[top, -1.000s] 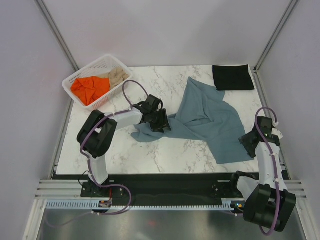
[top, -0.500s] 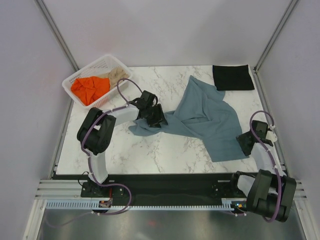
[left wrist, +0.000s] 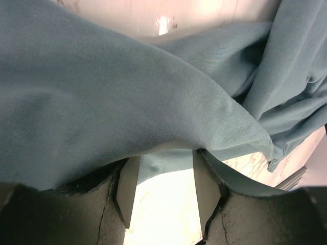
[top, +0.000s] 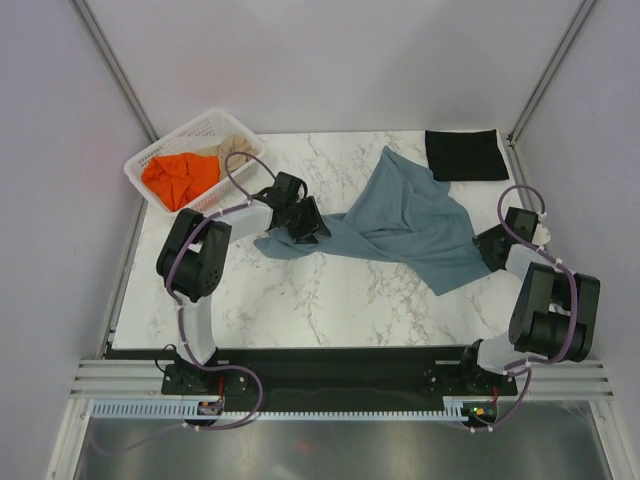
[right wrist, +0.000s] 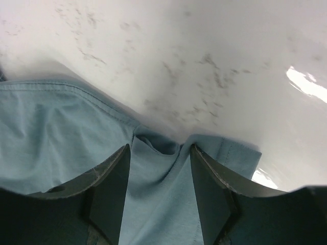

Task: Fold and stack the t-shirts
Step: Flatten the tshirt out

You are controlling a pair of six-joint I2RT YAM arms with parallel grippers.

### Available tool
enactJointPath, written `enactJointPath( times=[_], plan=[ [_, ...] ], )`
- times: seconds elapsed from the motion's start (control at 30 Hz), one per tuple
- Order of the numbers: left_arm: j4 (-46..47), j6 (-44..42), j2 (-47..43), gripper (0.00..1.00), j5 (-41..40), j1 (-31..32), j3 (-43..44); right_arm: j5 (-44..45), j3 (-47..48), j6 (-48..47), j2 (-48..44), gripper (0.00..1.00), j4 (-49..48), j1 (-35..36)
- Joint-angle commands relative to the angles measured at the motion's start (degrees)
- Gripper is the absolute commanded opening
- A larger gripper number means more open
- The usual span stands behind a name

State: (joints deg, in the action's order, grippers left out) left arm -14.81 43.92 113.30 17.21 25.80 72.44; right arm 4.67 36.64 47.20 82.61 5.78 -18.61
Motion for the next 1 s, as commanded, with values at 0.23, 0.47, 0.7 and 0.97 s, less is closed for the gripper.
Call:
enactJointPath(
  times=[0.23,0.47,0.7,0.97],
  plan=[
    [-1.63,-1.38,-7.01,0.58,-1.49,-1.72,0.42,2.27,13.01,-4.05,1.44,0.61,21.09,-0.02],
    [-1.71,-2.52,-16.25,0.6,2.29,-0.93,-2.83,-0.54,11.26,-5.36,-6.49,0.63,30.67,-0.63],
    [-1.63,-3.84,-21.09,0.6,5.64,-0.84,-7.4,3.24,5.2,-3.79,-13.25,0.6,29.38,-3.8],
    [-1.71,-4.11,-23.73,0.6,7.93,-0.84,-7.05,-2.83,-3.24,2.11,-12.48,0.54,14.0,-4.15]
  ],
)
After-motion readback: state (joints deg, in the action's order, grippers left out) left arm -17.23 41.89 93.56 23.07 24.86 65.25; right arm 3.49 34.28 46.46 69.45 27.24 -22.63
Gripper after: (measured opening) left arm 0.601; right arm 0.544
